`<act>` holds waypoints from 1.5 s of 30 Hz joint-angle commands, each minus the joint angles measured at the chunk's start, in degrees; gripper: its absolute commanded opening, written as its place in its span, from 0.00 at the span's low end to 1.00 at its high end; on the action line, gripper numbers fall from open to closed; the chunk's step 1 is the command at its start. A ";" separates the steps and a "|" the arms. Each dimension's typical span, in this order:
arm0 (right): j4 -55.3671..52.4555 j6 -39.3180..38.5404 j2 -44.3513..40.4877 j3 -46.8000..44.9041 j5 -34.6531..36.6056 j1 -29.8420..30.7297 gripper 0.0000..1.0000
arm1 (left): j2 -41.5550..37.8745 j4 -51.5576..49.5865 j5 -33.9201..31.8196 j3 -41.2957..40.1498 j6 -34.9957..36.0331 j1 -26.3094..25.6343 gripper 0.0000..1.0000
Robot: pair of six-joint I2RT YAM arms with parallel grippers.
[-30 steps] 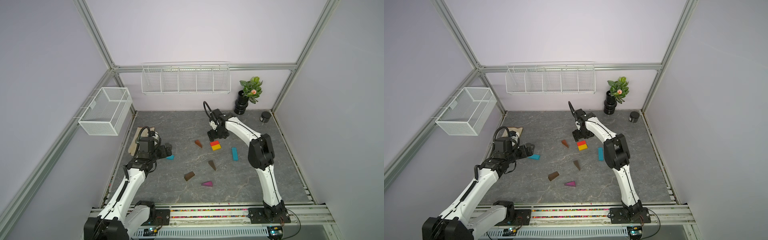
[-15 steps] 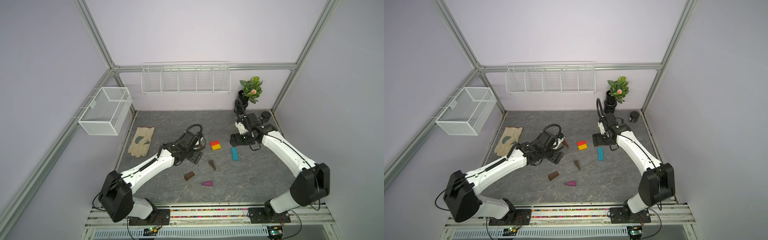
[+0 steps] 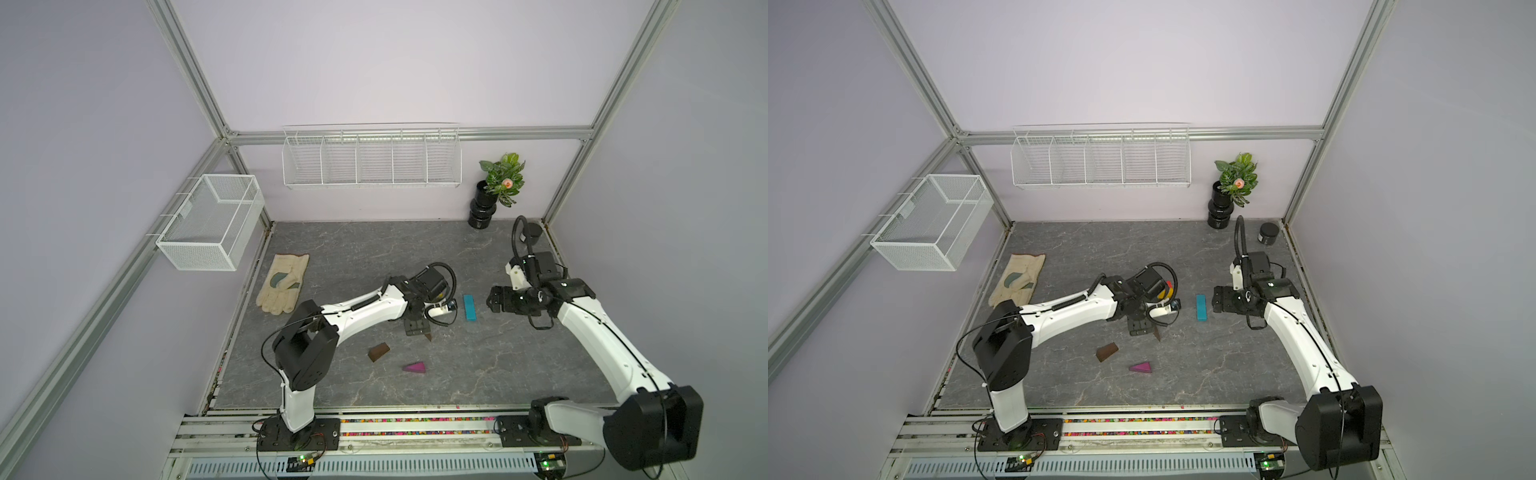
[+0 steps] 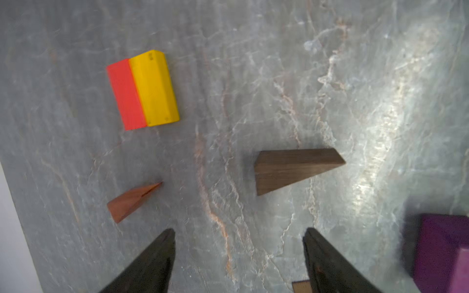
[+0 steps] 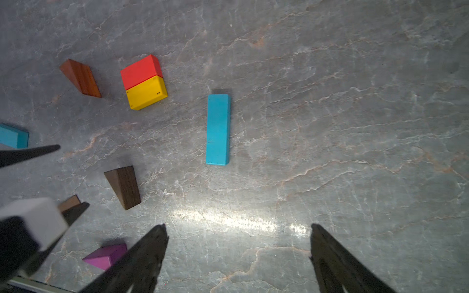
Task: Assemble a small pinwheel with building blocks
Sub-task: Assemble the building block at the center of the board.
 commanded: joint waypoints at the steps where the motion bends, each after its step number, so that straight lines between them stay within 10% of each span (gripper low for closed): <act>1: 0.30 0.27 -1.43 -1.13 -2.50 -0.98 0.90 | 3.01 -0.96 -1.19 3.46 7.25 -1.03 0.80; 10: -0.15 0.01 -2.58 -1.64 -2.98 -2.03 0.91 | 11.23 -4.06 2.57 9.46 8.50 -2.62 0.65; 23: -0.07 0.20 -3.83 -2.14 -2.98 -2.58 0.90 | 12.94 -4.39 6.69 9.70 -10.09 2.03 0.01; 45: 0.38 1.02 -4.54 -3.13 -3.57 -2.67 0.90 | 21.84 -12.42 8.65 20.32 -24.15 8.56 0.00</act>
